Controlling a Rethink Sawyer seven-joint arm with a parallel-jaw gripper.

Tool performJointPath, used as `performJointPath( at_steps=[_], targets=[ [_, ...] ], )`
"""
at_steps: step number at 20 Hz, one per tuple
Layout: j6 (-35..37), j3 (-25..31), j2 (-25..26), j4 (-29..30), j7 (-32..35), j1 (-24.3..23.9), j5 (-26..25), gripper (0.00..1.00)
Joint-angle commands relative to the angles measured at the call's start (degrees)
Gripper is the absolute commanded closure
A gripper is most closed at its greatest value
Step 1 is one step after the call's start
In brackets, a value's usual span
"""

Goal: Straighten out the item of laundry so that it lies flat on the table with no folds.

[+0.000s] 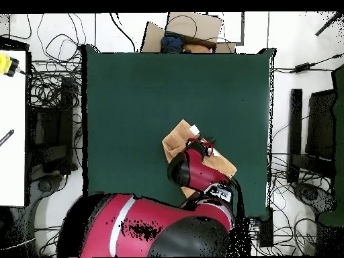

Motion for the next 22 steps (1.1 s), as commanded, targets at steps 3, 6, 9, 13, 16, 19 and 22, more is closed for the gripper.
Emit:
performJointPath(
  at_steps=[3, 6, 9, 13, 16, 19, 22],
  targets=[
    [2.1, 6.3, 2.1, 1.2, 12.1, 2.7, 1.7, 0.0],
    [2.5, 6.2, 1.9, 1.2, 12.0, 2.9, 1.8, 0.0],
    [2.6, 6.0, 1.7, 1.4, 12.0, 3.1, 1.9, 0.0],
    [3.8, 5.5, 0.9, 1.5, 11.6, 3.7, 2.2, 0.0],
    [4.6, 5.2, 0.1, 2.0, 11.5, 4.1, 2.3, 0.0],
    [7.0, 4.5, -2.2, 2.8, 11.1, 4.8, 2.4, 0.0],
    [8.6, 4.1, -3.7, 3.3, 10.8, 5.3, 2.3, 0.0]
  ],
)
